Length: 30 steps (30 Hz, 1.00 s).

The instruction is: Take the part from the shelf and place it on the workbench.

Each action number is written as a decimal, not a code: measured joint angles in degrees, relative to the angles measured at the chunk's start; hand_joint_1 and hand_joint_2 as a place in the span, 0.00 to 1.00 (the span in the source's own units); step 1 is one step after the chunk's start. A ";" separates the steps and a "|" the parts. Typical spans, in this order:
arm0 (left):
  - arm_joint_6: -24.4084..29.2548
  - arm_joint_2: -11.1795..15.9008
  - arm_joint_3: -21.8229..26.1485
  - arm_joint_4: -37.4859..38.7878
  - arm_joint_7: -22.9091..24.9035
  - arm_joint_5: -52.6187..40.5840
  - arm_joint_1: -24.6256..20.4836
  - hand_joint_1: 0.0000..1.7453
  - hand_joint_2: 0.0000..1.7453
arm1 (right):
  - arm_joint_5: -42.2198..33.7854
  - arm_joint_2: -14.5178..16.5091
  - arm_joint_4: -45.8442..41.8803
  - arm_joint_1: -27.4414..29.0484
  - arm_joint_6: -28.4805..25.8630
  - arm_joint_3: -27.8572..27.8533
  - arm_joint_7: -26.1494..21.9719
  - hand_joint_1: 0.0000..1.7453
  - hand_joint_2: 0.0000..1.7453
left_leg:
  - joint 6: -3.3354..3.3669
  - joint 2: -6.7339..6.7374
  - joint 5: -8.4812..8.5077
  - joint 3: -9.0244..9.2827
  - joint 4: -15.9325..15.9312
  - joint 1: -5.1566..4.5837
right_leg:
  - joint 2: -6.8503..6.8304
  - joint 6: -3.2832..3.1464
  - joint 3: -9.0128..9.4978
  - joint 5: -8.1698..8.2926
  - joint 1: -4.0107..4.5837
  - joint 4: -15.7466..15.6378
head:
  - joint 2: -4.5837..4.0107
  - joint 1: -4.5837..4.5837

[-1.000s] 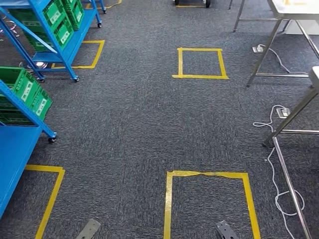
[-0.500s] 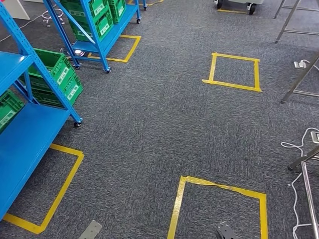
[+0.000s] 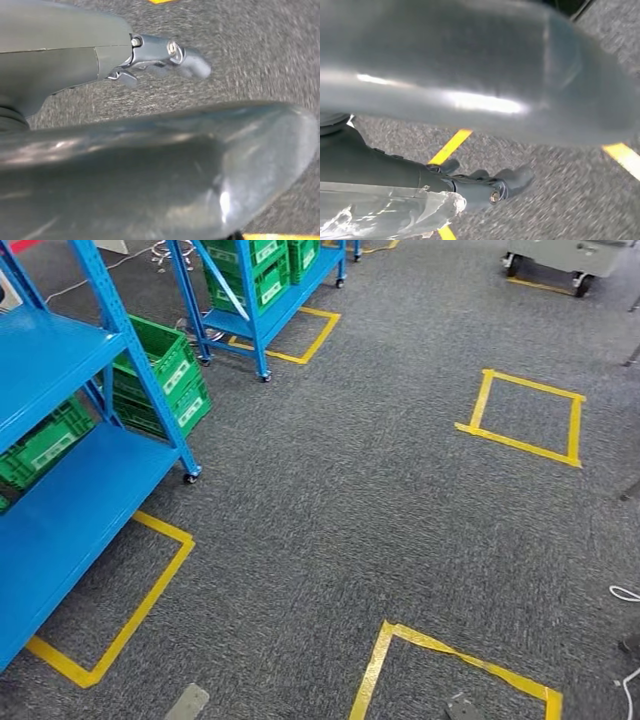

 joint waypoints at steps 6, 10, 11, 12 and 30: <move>1.37 -0.32 0.06 0.01 -1.77 0.46 -0.02 0.00 0.00 | 0.39 -0.25 0.03 0.95 -0.02 -0.15 -0.54 0.00 0.00 | 1.47 -4.80 -3.75 5.87 -0.60 0.49 | 5.22 0.53 -14.54 -2.83 -0.46 19.50 | 0.01 0.22; 1.60 -0.81 0.51 0.01 -2.13 1.43 0.24 0.00 0.00 | 0.96 -0.57 0.05 1.30 -0.13 -0.20 -0.48 0.00 0.00 | 1.13 -8.51 -7.62 11.30 -0.67 0.76 | 6.69 0.52 -19.76 -3.38 -0.26 12.92 | 0.01 0.51; 1.54 -0.85 0.73 0.03 -2.13 1.68 0.21 0.00 0.00 | 1.05 -0.61 0.14 1.35 -0.16 -0.20 -0.41 0.00 0.00 | 0.94 -9.40 -8.81 12.36 -0.41 0.82 | 7.73 0.53 -20.18 2.19 -0.38 8.88 | 0.01 0.73; 1.43 -0.88 0.91 0.05 -2.10 1.87 0.19 0.00 0.00 | 1.09 -0.64 0.22 1.38 -0.20 -0.21 -0.34 0.00 0.00 | 0.67 -10.21 -9.95 12.97 -0.29 0.82 | 8.69 0.32 -20.20 7.62 -0.42 5.96 | 0.00 0.95; 1.50 -1.97 0.65 0.09 -1.78 -3.44 -0.49 0.00 0.00 | -2.09 -1.54 0.39 2.64 0.26 -2.49 -1.19 0.00 0.00 | -1.23 -0.53 -4.38 4.62 -0.28 0.70 | 0.20 -1.23 -13.05 9.43 0.07 2.07 | 0.00 0.62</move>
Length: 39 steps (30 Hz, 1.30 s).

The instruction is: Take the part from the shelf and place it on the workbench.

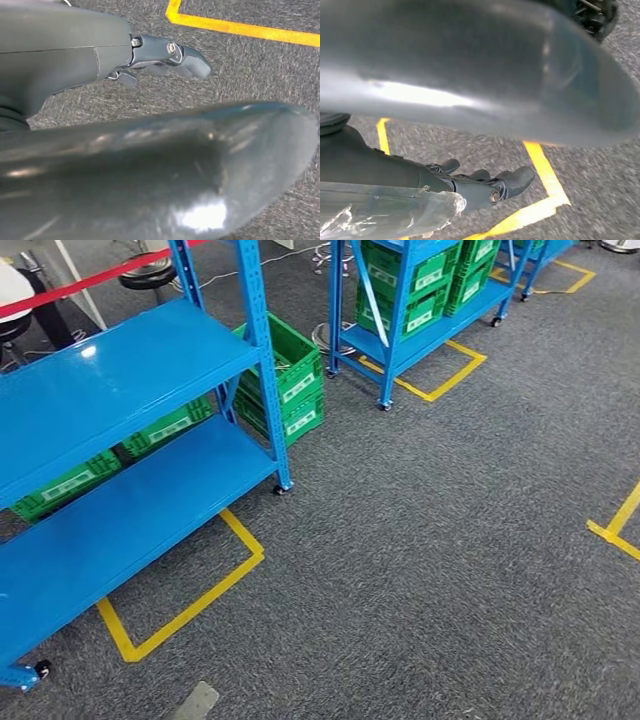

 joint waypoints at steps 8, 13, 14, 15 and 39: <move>0.50 -1.41 -1.71 0.00 0.58 -1.92 -0.10 0.00 0.00 | -0.95 -0.84 0.04 1.83 0.14 -2.57 0.74 0.00 0.00 | 1.39 -5.50 0.80 0.76 -0.37 0.58 | 5.18 1.47 -6.74 -7.80 -0.45 16.37 | 0.00 0.21; 0.51 -1.75 -1.74 0.00 0.78 -1.17 -0.14 0.00 0.00 | 0.01 -1.04 0.04 1.77 -0.24 -2.92 0.58 0.00 0.00 | 0.50 -9.28 0.23 1.21 -0.10 0.69 | 9.34 1.10 1.62 -1.78 -1.07 0.78 | 0.01 0.16; 0.51 -1.75 -1.73 0.00 0.79 -0.82 -0.11 0.00 0.00 | 0.36 -1.04 0.04 1.67 -0.26 -2.92 0.55 0.00 0.00 | 0.17 -9.85 0.24 1.02 -0.11 0.79 | 9.72 0.93 2.04 -2.09 -1.07 0.17 | 0.01 0.13; 0.51 -1.71 -1.67 0.00 0.81 -0.27 -0.04 0.00 0.00 | 0.93 -1.05 0.04 1.52 -0.25 -2.92 0.51 0.00 0.00 | -0.17 -10.42 0.28 0.86 -0.18 0.95 | 9.26 0.69 2.16 -2.08 -0.98 -0.02 | 0.01 0.10; -4.09 2.10 1.85 0.00 0.84 3.20 -0.16 0.00 0.00 | 9.29 1.19 -0.29 -4.66 -2.01 2.39 4.57 0.00 0.00 | 1.07 -6.18 2.21 -0.48 -0.59 0.90 | 5.25 1.21 -3.44 -9.96 -0.50 15.43 | -0.01 -0.18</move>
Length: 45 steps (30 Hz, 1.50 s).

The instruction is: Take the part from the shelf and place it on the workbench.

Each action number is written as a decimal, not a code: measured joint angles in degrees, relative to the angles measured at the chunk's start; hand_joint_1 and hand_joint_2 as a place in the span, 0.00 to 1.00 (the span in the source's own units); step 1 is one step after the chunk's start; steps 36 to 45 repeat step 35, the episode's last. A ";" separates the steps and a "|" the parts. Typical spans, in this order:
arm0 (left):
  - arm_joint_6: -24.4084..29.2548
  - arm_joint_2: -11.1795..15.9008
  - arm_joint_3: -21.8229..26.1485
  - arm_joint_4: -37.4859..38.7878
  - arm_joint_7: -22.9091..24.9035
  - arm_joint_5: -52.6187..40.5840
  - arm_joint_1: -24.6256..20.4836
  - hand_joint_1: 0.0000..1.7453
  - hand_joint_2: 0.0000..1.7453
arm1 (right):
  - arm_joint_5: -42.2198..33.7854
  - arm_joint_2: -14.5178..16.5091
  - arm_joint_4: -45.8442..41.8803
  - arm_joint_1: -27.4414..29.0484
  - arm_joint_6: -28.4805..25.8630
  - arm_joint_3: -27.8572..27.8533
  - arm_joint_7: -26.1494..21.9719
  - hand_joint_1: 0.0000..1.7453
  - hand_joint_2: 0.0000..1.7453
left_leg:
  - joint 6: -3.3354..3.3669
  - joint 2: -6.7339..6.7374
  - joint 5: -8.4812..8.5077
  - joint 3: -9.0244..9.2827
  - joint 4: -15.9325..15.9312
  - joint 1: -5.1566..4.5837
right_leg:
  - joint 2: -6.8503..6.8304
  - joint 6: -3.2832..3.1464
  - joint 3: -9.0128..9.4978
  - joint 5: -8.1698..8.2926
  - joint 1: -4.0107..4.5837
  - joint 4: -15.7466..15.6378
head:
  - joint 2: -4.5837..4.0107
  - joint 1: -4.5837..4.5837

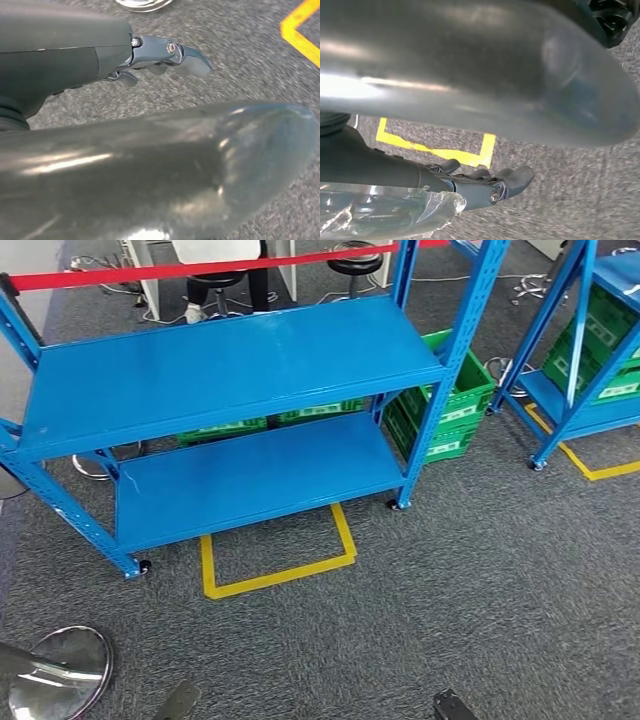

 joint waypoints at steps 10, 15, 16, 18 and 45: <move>1.20 0.25 0.05 -0.01 -0.04 -0.26 0.30 0.00 0.00 | -1.09 0.46 -0.05 -0.41 1.52 -0.04 -0.68 0.00 0.00 | -2.27 -0.22 -3.63 -0.35 3.27 -0.19 | 1.48 -2.06 9.08 5.10 -0.45 -16.80 | 0.02 -0.46; 1.59 0.16 0.11 0.00 -0.16 -0.59 0.37 0.00 0.00 | -1.11 0.47 -0.06 0.62 1.54 -0.16 -0.95 0.00 0.00 | -3.09 2.57 -4.28 -11.24 17.10 0.12 | 0.33 -2.03 13.50 2.24 -0.57 -18.05 | 0.00 -0.98; 1.69 0.16 0.16 0.00 -0.22 -0.69 0.55 0.00 0.00 | -1.09 0.48 -0.06 0.78 1.55 -0.16 -0.99 0.00 0.00 | -3.09 2.60 -1.04 -11.35 14.92 0.17 | 0.24 -1.84 14.82 1.36 -0.68 -18.27 | 0.00 -0.99; 1.89 0.13 0.32 0.02 -0.40 -0.85 0.77 0.00 0.00 | -1.05 0.49 -0.07 0.91 1.57 -0.16 -1.07 0.00 0.00 | -3.04 2.97 5.44 -9.60 7.62 0.04 | 0.06 -1.32 17.43 -0.49 -0.77 -19.03 | -0.01 -0.99; 2.79 -0.38 1.51 0.28 -0.77 -1.12 1.47 0.00 0.00 | 0.25 0.49 -0.05 1.89 1.84 -0.27 -1.14 0.00 0.00 | 0.03 -1.38 -4.60 7.51 -2.34 0.22 | 3.54 -0.50 0.42 7.66 0.32 -14.77 | 0.01 -0.84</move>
